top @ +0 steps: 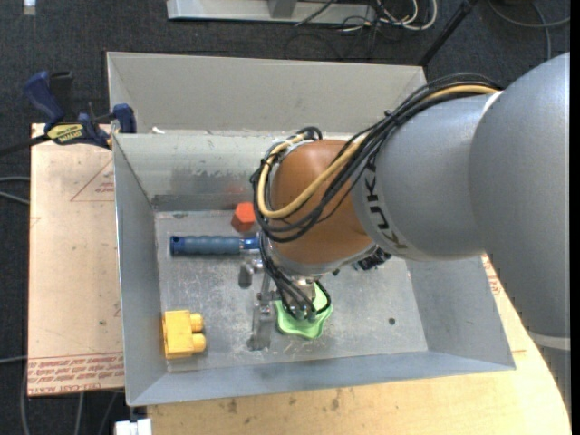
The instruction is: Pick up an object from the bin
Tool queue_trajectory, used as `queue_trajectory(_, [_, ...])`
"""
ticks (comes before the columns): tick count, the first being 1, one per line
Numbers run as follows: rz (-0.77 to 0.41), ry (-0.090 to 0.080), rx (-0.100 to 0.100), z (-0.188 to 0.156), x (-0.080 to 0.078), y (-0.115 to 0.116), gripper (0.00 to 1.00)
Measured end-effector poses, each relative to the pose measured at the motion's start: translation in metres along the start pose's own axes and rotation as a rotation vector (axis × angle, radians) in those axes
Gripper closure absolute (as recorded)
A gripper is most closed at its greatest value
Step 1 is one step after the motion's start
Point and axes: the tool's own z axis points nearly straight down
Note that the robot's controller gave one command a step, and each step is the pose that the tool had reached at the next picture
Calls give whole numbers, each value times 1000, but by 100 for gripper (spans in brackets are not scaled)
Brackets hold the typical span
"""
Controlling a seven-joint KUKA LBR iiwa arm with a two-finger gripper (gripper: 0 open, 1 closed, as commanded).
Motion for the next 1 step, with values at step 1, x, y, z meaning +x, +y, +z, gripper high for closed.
queue_trajectory(1, [-7,-11,-4,55,-71,55,0])
